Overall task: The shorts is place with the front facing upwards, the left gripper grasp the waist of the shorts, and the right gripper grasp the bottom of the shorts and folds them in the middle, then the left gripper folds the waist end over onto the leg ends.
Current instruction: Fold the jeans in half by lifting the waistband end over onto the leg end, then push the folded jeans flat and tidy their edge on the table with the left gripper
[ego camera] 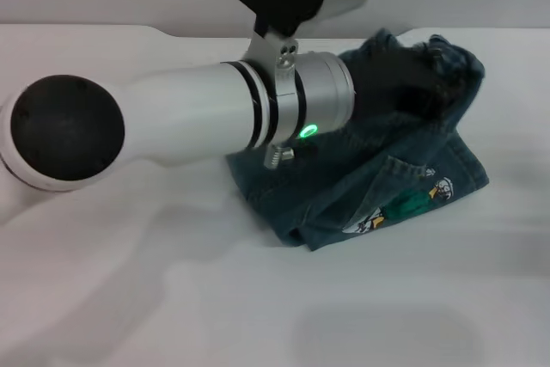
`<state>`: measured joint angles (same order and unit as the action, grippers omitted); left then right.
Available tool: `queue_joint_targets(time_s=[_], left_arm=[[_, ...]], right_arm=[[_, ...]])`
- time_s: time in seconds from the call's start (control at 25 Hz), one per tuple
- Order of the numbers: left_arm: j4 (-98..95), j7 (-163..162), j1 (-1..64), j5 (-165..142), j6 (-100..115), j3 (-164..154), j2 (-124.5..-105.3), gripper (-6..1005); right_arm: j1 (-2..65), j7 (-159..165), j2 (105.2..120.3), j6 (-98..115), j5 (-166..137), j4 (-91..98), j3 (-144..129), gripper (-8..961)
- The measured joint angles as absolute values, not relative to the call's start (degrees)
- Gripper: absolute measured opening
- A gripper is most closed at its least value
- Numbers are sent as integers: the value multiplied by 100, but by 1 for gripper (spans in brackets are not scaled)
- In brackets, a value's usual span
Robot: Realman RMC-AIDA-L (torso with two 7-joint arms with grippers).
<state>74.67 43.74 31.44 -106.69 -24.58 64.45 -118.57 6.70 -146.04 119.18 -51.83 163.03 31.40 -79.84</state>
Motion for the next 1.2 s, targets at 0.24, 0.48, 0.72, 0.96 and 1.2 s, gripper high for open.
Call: queue_joint_targets(time_s=[0.24, 0.48, 0.72, 0.96, 1.2], left_arm=[[7448, 4393, 3200, -10668, -2355, 6345, -11857, 257], [7395, 4395, 3270, -10667, -2190, 6238, -11865, 526], [7470, 4393, 3275, -10700, -2097, 6195, -11840, 778], [7727, 4401, 2704, -11044, -2121, 6205, -11813, 830], [7500, 4412, 2111, -11381, -1284, 5842, -11814, 853]], right_arm=[[653, -14482, 11914, -5291, 16282, 3119, -8029, -2], [639, -14369, 11910, -5543, 16201, 3015, -8076, -2], [616, -14213, 11909, -5796, 16151, 2884, -8088, -1], [471, -14397, 11903, -6038, 15985, 2809, -7999, -1], [140, -14875, 11889, -6538, 15980, 2828, -7638, -1]])
